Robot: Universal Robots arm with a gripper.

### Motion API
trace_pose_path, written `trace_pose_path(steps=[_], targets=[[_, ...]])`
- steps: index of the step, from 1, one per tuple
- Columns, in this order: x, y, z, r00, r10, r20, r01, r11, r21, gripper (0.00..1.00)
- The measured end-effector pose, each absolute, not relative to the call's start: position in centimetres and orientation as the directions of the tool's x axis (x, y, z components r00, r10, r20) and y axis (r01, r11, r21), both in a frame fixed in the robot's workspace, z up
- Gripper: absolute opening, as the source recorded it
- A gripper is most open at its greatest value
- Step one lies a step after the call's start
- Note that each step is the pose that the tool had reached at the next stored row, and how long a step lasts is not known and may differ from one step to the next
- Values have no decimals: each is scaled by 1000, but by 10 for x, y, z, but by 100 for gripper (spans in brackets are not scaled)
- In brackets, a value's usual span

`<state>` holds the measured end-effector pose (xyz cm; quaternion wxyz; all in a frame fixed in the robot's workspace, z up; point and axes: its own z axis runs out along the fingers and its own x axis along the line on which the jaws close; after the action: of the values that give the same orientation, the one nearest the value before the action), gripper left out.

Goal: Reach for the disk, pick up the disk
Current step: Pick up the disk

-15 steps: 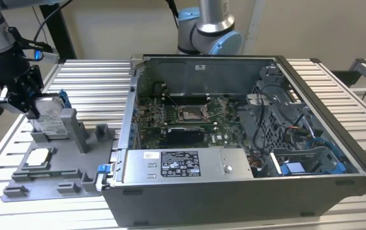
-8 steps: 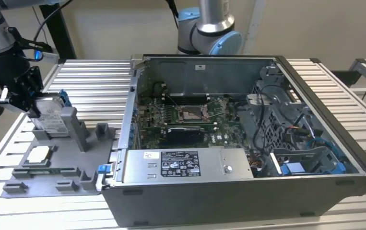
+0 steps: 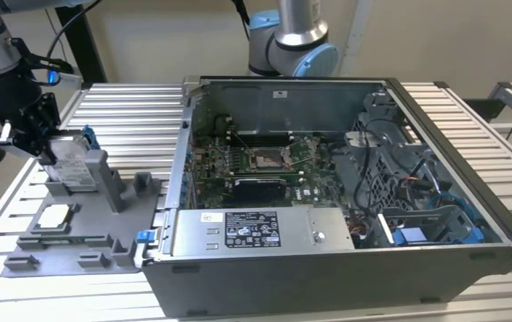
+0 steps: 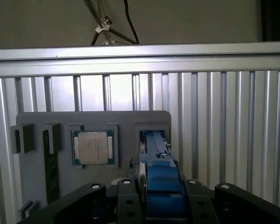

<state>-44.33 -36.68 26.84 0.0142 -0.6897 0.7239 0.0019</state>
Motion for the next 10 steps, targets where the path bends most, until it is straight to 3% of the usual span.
trace_pose_path(steps=[10], targets=[[-444, -367, 270, -48, -999, -23, -999, 49, -17, 0]])
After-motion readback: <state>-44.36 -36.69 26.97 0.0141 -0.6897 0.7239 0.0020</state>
